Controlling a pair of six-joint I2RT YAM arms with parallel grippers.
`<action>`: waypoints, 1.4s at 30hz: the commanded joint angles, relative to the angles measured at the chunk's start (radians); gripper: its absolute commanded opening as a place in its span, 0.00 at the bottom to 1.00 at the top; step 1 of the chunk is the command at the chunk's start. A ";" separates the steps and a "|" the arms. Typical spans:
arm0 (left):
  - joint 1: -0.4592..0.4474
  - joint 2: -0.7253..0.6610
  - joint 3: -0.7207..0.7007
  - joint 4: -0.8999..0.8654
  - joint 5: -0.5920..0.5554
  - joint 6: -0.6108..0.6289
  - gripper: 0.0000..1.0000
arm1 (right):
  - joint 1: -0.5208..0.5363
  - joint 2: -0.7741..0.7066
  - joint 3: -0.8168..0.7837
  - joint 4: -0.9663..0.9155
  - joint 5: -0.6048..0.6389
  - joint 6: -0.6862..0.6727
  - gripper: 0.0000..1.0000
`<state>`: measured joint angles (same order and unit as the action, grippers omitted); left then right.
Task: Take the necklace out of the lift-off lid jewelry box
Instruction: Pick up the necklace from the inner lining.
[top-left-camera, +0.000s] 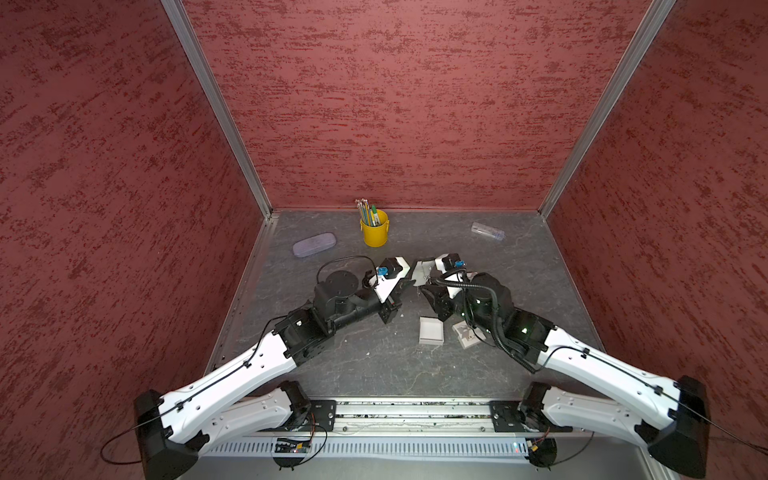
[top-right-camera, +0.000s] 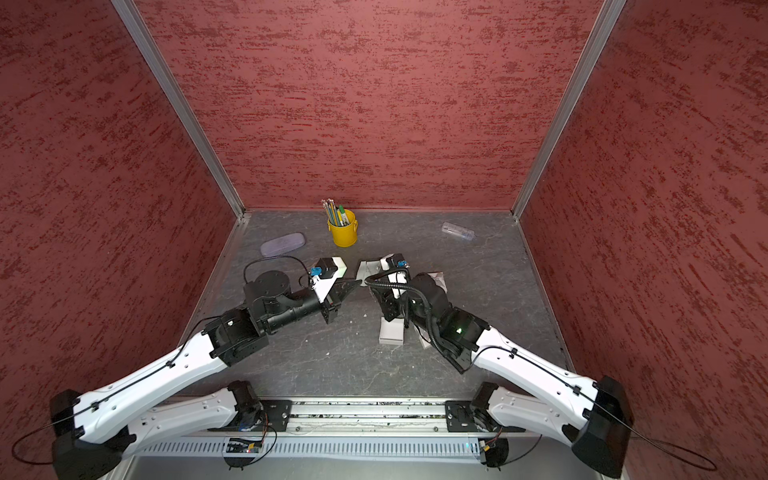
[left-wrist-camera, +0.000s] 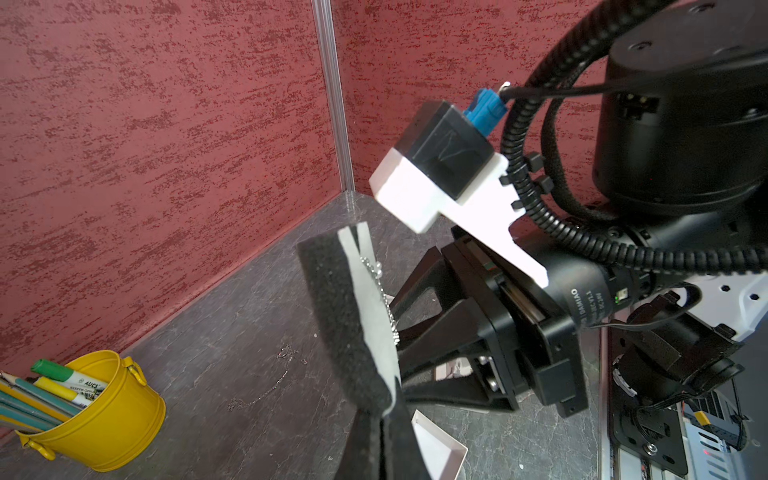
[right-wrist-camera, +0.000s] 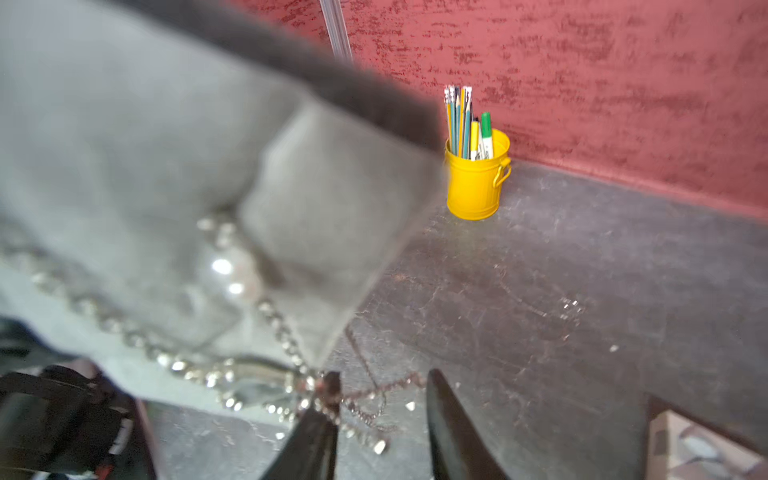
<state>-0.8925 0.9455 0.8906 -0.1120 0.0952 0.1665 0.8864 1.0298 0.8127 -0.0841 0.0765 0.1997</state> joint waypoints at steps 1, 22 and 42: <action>-0.005 -0.016 0.011 0.008 -0.007 0.009 0.02 | -0.002 -0.021 0.022 0.070 -0.006 -0.015 0.17; 0.001 -0.043 -0.119 0.038 -0.069 -0.060 0.02 | -0.001 -0.098 0.163 -0.097 0.095 0.014 0.00; 0.002 -0.204 -0.258 0.006 -0.048 -0.106 0.03 | -0.183 0.304 0.574 -0.319 0.055 0.093 0.00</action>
<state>-0.8921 0.7750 0.6510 -0.0887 0.0528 0.0853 0.7486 1.3037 1.3388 -0.3485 0.1818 0.2375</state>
